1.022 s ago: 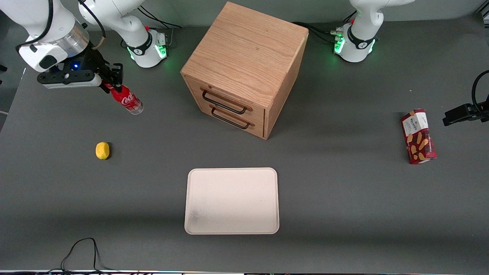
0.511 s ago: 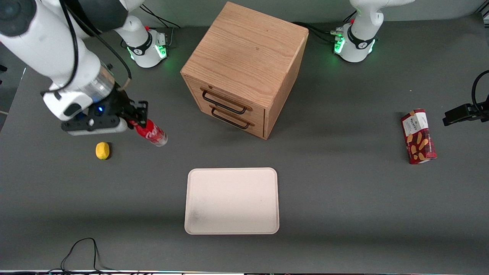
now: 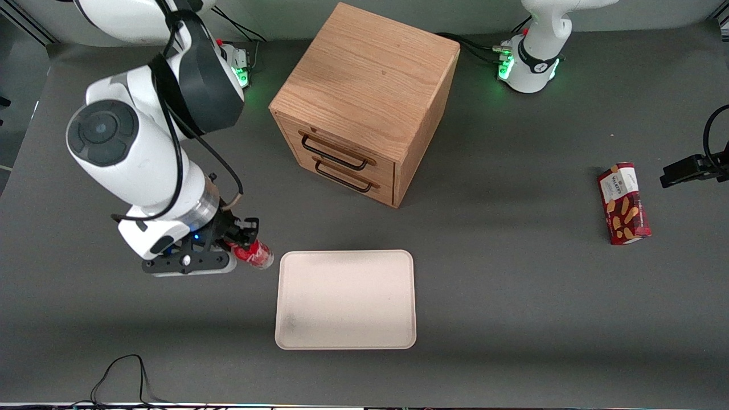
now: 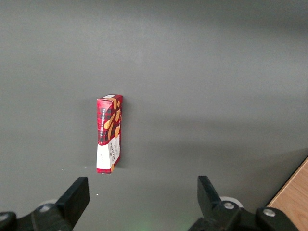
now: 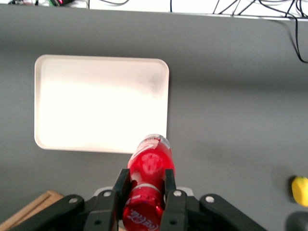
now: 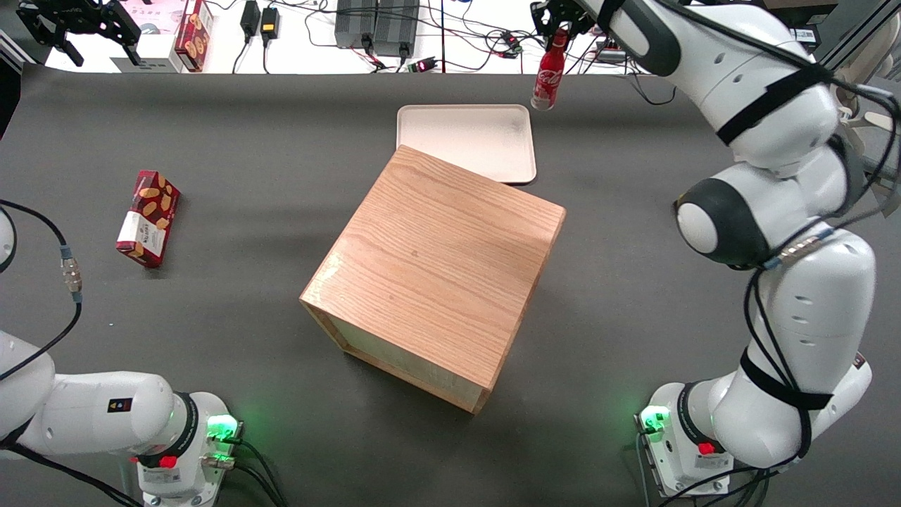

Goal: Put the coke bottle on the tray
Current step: 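Lift the bottle and carry it with the right gripper to the tray, then lower the bottle onto the tray's edge and open the right gripper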

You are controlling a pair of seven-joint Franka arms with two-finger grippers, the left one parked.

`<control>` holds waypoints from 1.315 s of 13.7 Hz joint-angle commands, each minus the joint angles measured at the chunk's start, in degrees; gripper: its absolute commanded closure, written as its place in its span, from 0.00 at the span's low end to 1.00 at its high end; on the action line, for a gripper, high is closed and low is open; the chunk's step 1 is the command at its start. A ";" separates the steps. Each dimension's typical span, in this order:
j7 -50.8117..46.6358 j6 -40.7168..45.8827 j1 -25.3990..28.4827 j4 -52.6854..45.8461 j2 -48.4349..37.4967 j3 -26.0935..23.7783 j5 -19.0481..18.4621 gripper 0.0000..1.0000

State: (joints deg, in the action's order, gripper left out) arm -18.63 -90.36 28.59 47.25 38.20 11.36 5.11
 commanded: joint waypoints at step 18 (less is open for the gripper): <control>1.40 -20.64 -3.28 -0.41 16.99 -0.98 6.05 1.00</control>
State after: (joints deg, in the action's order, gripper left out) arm -18.60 -109.06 25.58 45.97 55.32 10.46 10.01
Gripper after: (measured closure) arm 0.670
